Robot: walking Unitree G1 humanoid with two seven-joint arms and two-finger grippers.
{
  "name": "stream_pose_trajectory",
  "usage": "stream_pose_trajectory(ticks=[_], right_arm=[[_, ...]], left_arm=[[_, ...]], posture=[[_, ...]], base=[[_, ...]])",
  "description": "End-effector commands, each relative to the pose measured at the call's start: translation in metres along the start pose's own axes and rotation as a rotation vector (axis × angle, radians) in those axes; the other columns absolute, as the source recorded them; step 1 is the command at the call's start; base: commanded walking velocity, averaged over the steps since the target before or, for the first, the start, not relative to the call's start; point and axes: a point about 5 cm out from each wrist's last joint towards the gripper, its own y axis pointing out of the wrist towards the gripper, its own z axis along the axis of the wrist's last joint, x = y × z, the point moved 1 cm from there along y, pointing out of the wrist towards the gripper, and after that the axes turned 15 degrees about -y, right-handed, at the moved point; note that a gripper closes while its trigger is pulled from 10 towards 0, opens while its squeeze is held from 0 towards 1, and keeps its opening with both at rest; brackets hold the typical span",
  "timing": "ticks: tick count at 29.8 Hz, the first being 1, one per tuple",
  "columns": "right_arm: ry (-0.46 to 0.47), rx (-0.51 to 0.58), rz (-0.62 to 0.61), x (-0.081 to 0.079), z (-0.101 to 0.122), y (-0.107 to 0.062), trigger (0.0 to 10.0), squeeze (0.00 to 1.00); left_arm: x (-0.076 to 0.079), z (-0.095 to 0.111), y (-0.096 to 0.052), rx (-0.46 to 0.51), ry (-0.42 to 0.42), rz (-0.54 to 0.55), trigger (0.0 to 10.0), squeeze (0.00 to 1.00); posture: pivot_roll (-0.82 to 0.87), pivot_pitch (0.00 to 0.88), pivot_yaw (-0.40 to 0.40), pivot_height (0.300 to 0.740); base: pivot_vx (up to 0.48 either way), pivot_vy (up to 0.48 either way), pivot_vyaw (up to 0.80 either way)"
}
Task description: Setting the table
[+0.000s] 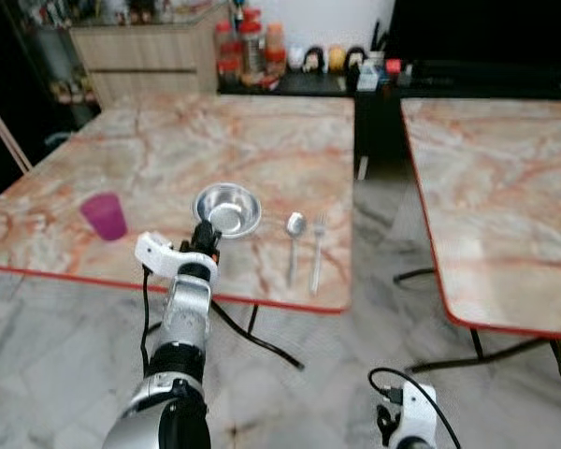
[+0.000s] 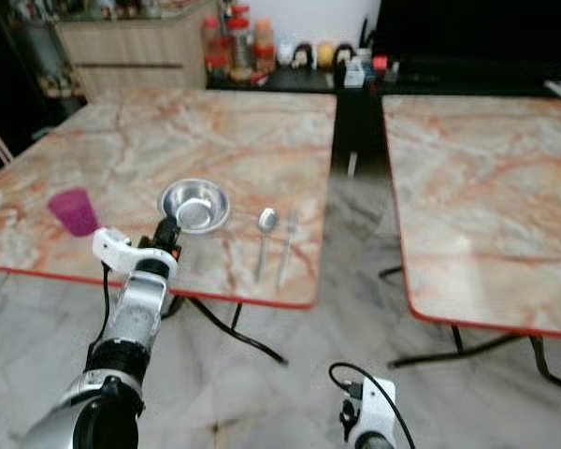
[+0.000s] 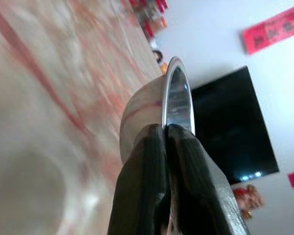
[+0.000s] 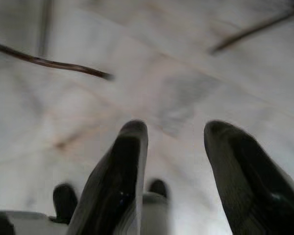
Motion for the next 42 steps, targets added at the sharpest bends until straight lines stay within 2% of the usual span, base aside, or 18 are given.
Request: stream_pose_trajectory(ticks=[1,22,42], right_arm=[[0.006,0.015,0.001,-0.003,0.005,0.001,10.0,0.0],[0.004,0.022,0.0,-0.002,0.005,0.001,10.0,0.0],[0.007,0.019,0.002,-0.004,0.003,0.0,10.0,0.0]], left_arm=[[0.011,-0.006,0.003,0.003,-0.029,-0.028,10.0,0.0],[0.025,-0.01,0.005,-0.011,-0.032,-0.081,10.0,0.0],[0.022,-0.018,0.0,-0.038,-0.036,-0.078,10.0,0.0]], posture=[[-0.01,0.0,0.015,0.74],[-0.02,0.0,0.021,0.74],[-0.02,0.0,0.025,0.74]], base=[[0.0,-0.386,0.0],[0.0,-0.384,0.0],[0.0,-0.383,0.0]])
